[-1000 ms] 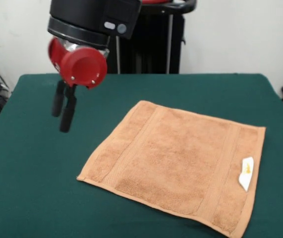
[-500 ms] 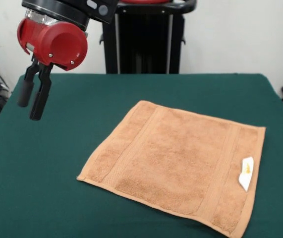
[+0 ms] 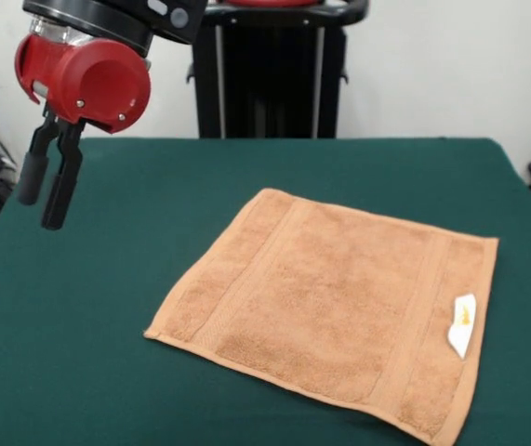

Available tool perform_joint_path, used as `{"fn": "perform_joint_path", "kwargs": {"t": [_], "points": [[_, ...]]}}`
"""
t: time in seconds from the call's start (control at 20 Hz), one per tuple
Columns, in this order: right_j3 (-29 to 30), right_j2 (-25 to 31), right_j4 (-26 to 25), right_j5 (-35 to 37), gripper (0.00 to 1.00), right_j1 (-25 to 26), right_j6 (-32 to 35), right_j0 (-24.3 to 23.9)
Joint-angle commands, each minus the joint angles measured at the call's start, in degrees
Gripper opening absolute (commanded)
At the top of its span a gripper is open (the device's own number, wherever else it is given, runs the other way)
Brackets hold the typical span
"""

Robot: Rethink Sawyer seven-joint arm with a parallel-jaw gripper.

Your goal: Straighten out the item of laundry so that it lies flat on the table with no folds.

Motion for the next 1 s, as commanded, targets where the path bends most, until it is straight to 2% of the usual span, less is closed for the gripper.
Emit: {"fn": "perform_joint_path", "kwargs": {"t": [0.05,0.65,1.0], "points": [[1.7,9.2,-3.6,5.1,1.0,1.1,-12.0,1.0],[2.0,9.7,-6.8,4.1,1.0,0.3,-11.2,1.0],[2.5,10.8,-7.0,5.1,1.0,-0.5,-11.2,0.1]]}}
